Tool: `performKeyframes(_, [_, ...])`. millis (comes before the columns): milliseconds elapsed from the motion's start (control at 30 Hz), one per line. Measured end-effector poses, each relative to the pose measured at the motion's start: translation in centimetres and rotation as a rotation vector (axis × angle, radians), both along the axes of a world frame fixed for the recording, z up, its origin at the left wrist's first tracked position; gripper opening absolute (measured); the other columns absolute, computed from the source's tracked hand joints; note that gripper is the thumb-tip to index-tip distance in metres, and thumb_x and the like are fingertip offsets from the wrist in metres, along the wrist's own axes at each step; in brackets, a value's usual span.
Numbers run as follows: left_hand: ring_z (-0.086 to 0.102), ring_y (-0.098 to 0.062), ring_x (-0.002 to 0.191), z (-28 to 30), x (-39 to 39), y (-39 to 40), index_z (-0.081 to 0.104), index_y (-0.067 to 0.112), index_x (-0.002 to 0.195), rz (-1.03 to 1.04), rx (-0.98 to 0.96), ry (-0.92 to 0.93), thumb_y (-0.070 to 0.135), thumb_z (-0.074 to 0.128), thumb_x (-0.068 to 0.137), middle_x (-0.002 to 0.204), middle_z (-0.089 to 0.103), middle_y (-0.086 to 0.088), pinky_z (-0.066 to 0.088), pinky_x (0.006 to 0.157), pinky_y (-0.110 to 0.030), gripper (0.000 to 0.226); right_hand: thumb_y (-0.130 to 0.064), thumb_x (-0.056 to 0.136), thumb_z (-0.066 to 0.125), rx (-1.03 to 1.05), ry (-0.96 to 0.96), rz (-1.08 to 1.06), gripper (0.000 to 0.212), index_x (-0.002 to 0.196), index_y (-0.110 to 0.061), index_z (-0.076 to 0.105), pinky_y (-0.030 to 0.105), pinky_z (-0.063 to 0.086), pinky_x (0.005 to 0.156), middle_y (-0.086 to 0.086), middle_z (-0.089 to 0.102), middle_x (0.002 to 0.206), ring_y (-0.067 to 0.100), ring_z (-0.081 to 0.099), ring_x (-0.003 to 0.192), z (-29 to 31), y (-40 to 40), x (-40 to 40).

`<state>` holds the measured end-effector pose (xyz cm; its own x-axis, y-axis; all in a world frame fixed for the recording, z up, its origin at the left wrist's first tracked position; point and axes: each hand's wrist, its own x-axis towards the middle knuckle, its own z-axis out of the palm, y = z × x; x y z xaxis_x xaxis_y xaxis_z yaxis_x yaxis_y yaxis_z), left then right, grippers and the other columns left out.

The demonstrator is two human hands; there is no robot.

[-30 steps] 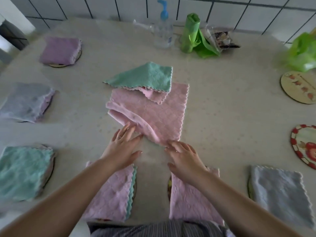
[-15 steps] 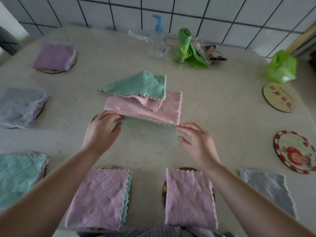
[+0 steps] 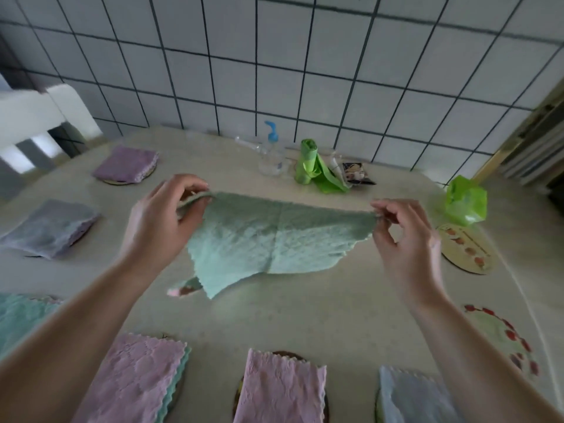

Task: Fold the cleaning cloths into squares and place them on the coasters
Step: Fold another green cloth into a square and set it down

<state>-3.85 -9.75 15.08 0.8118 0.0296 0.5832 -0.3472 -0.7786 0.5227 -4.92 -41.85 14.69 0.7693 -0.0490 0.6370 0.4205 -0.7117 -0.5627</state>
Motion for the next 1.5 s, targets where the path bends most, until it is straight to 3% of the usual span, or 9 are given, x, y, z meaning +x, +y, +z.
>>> performKeyframes(167, [0.058, -0.012, 0.073, 1.8, 0.7, -4.4, 0.07, 0.015, 0.094, -0.004, 0.087, 0.071, 0.015, 0.065, 0.084, 0.089, 0.068, 0.002, 0.041, 0.066, -0.021, 0.011, 0.0, 0.085, 0.056, -0.167, 0.07, -0.001, 0.029, 0.109, -0.013, 0.066, 0.011, 0.041, 0.077, -0.006, 0.054, 0.097, 0.003, 0.052, 0.084, 2.3, -6.3, 0.2])
performKeyframes(333, [0.064, -0.009, 0.057, 1.1, 3.5, -11.5, 0.064, 0.033, 0.081, -0.051, -0.245, 0.351, 0.014, 0.059, 0.089, 0.09, 0.069, -0.001, 0.057, 0.062, -0.033, 0.021, -0.012, 0.088, 0.053, -0.345, 0.279, -0.08, 0.018, 0.1, -0.016, 0.066, 0.04, 0.051, 0.073, 0.004, 0.06, 0.097, 0.023, 0.06, 0.081, 2.5, -13.1, 2.5])
performKeyframes(500, [0.063, -0.009, 0.074, 4.0, 5.0, -18.8, 0.06, 0.028, 0.08, -0.129, -0.531, 0.227, 0.007, 0.055, 0.091, 0.083, 0.061, 0.011, 0.056, 0.08, -0.036, 0.024, -0.019, 0.096, 0.041, -0.077, 0.293, -0.112, 0.014, 0.096, -0.025, 0.054, 0.032, 0.049, 0.052, -0.007, 0.064, 0.084, 0.008, 0.059, 0.06, 6.2, -17.7, 3.9])
performKeyframes(667, [0.063, -0.023, 0.074, 4.4, 4.4, -22.6, 0.059, 0.034, 0.084, -0.153, -0.396, 0.039, 0.016, 0.06, 0.088, 0.078, 0.064, 0.011, 0.051, 0.073, -0.031, 0.019, -0.016, 0.094, 0.044, 0.027, 0.16, -0.109, 0.016, 0.098, -0.025, 0.056, 0.012, 0.034, 0.045, -0.01, 0.056, 0.076, 0.002, 0.044, 0.054, 7.1, -22.3, 1.7])
performKeyframes(800, [0.055, -0.009, 0.063, 0.4, 2.7, -24.2, 0.059, 0.024, 0.083, -0.156, -0.337, 0.08, 0.019, 0.063, 0.086, 0.073, 0.063, 0.0, 0.042, 0.059, -0.021, 0.008, -0.009, 0.089, 0.053, 0.023, 0.21, -0.081, 0.019, 0.103, -0.021, 0.06, 0.009, 0.041, 0.067, -0.008, 0.062, 0.096, -0.007, 0.053, 0.077, 2.0, -25.7, -0.9])
performKeyframes(900, [0.052, -0.004, 0.058, -4.4, 0.8, -24.9, 0.054, 0.032, 0.075, -0.162, -0.268, 0.227, 0.019, 0.064, 0.086, 0.065, 0.059, 0.004, 0.039, 0.055, -0.019, 0.02, -0.008, 0.085, 0.059, 0.006, 0.334, -0.073, 0.027, 0.106, -0.024, 0.061, 0.022, 0.048, 0.084, -0.01, 0.062, 0.104, 0.004, 0.06, 0.093, -3.3, -27.3, -3.9])
performKeyframes(1167, [0.053, -0.01, 0.057, -13.7, -5.4, -24.7, 0.054, 0.028, 0.079, -0.203, -0.075, 0.564, 0.022, 0.061, 0.085, 0.067, 0.061, -0.003, 0.041, 0.057, -0.026, 0.011, -0.011, 0.083, 0.065, -0.028, 0.706, -0.115, 0.016, 0.093, -0.024, 0.064, 0.028, 0.054, 0.063, -0.018, 0.062, 0.075, 0.001, 0.06, 0.067, -12.9, -27.9, -12.6])
performKeyframes(1333, [0.056, -0.005, 0.06, -17.0, -5.8, -24.4, 0.053, 0.036, 0.073, -0.224, -0.115, 0.737, 0.015, 0.062, 0.086, 0.066, 0.06, 0.009, 0.043, 0.055, -0.032, 0.027, -0.019, 0.088, 0.059, -0.018, 0.842, -0.146, 0.009, 0.087, -0.028, 0.059, 0.014, 0.044, 0.051, -0.011, 0.06, 0.064, 0.0, 0.057, 0.06, -14.6, -28.1, -13.2])
performKeyframes(1500, [0.062, -0.012, 0.086, -17.2, -3.1, -25.9, 0.053, 0.023, 0.091, -0.17, -0.22, 0.776, 0.014, 0.057, 0.089, 0.091, 0.065, 0.004, 0.047, 0.072, -0.026, 0.01, -0.028, 0.089, 0.055, 0.024, 0.862, -0.191, 0.01, 0.082, -0.023, 0.058, 0.016, 0.039, 0.045, -0.004, 0.06, 0.061, 0.006, 0.053, 0.049, -14.8, -28.0, -9.0])
